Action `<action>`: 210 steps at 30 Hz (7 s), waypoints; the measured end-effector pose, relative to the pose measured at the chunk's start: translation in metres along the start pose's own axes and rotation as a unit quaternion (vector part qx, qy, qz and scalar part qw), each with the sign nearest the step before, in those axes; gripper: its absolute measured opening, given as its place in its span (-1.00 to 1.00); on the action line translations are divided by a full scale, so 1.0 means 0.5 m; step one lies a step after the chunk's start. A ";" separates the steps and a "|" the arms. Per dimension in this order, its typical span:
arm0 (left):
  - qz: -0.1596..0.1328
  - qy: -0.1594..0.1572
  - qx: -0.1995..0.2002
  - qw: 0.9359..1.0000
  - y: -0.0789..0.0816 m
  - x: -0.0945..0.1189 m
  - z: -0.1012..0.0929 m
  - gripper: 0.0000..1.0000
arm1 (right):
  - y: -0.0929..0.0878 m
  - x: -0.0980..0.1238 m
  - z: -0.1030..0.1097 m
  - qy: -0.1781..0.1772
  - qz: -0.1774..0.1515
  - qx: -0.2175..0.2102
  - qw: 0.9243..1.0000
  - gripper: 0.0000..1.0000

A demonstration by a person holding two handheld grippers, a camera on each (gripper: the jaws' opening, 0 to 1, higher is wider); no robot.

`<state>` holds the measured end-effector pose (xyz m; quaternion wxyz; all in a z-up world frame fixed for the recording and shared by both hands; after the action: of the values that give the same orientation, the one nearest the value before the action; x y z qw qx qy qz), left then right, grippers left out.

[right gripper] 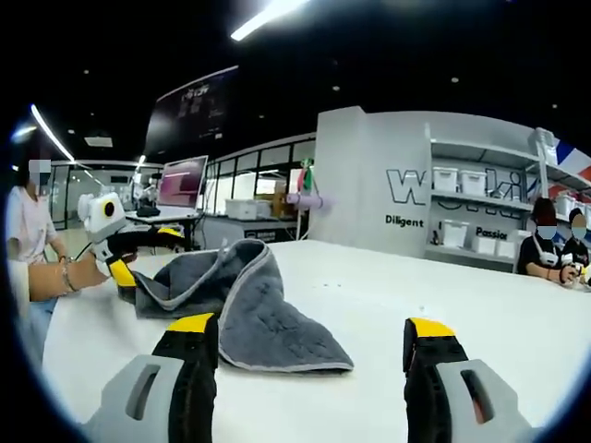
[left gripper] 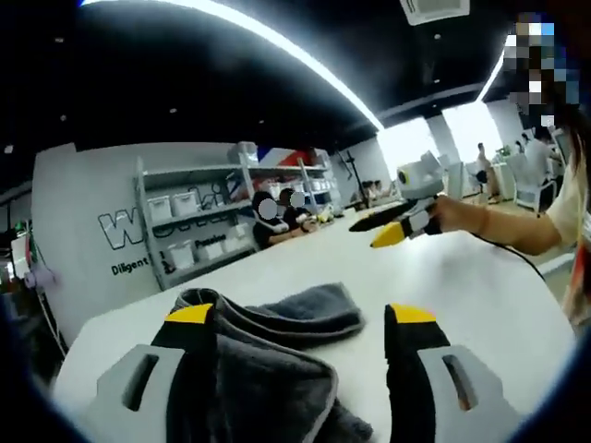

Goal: Fold the towel on the table until its edges align and the towel forms a compact rectangular stack.

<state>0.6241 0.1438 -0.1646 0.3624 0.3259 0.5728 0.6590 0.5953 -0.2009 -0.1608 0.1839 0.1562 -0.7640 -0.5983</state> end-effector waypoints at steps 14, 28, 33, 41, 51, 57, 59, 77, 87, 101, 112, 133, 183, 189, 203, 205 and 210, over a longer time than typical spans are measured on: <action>0.024 0.061 0.091 0.994 -0.025 0.037 0.046 0.99 | -0.008 -0.006 0.005 0.009 0.011 0.008 1.000 0.69; -0.011 0.056 0.110 0.992 -0.002 0.066 0.016 0.99 | -0.003 -0.021 0.058 0.049 0.021 0.032 0.998 0.71; -0.031 0.056 0.125 0.990 0.006 0.073 0.025 0.99 | 0.012 -0.035 0.079 0.037 0.012 0.075 0.996 0.59; -0.020 0.076 0.101 0.992 0.007 0.073 0.026 0.98 | 0.010 -0.091 0.142 0.074 0.019 0.124 0.989 0.04; -0.003 0.079 0.102 0.992 -0.002 0.065 0.025 0.98 | -0.050 -0.131 0.182 0.100 0.084 0.215 0.968 -0.58; 0.001 0.086 0.100 0.991 -0.004 0.068 0.030 0.98 | -0.051 -0.123 0.188 0.114 0.089 0.232 0.962 -1.00; 0.003 0.084 0.103 0.991 -0.006 0.067 0.033 0.98 | -0.044 -0.116 0.187 0.108 0.079 0.233 0.963 -1.00; 0.012 0.074 0.106 0.992 -0.012 0.064 0.026 0.98 | 0.104 -0.027 0.034 -0.129 -0.085 0.239 0.959 -1.00; 0.019 0.067 0.101 0.992 -0.010 0.059 0.029 0.98 | 0.119 -0.039 -0.081 -0.190 -0.044 0.229 0.954 -1.00; 0.007 0.069 0.107 0.992 0.000 0.069 0.034 0.97 | 0.088 -0.094 -0.194 -0.234 0.100 0.306 0.918 -1.00; -0.014 0.065 0.124 0.990 0.010 0.080 0.045 0.95 | -0.089 -0.112 -0.265 -0.262 0.230 0.322 0.880 -1.00; 0.007 0.073 0.098 0.992 0.000 0.067 0.038 0.95 | -0.176 -0.097 -0.291 -0.214 0.280 0.222 0.909 -0.61; -0.013 0.085 0.104 0.991 0.007 0.087 0.045 0.93 | -0.035 0.069 0.078 -0.044 0.159 0.148 0.975 0.99; -0.013 0.086 0.102 0.991 0.009 0.087 0.047 0.93 | -0.035 0.054 0.097 -0.027 0.157 0.152 0.975 0.99; -0.014 0.082 0.105 0.991 0.009 0.088 0.044 0.93 | 0.012 -0.044 0.162 0.035 0.136 0.200 0.970 0.57; -0.015 0.082 0.105 0.991 0.010 0.089 0.044 0.93 | 0.002 -0.065 0.173 0.051 0.148 0.211 0.965 0.43; -0.020 0.082 0.109 0.990 0.011 0.093 0.044 0.93 | -0.022 -0.106 0.178 0.052 0.168 0.249 0.952 -0.37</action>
<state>0.6177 0.1941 -0.1555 0.2896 0.2966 0.6755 0.6098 0.6008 -0.1032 -0.1958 0.2769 0.0973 -0.8931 -0.3408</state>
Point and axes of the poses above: the point that each gripper's makers call its tool centre point, and the gripper's own axes: x roughly backward along the fingers, z roughly to its left, y roughly out of its top, the point moved 10 cm from there along x, roughly backward along the fingers, and after that the axes turned 8 degrees about x, right-handed, at the moved point
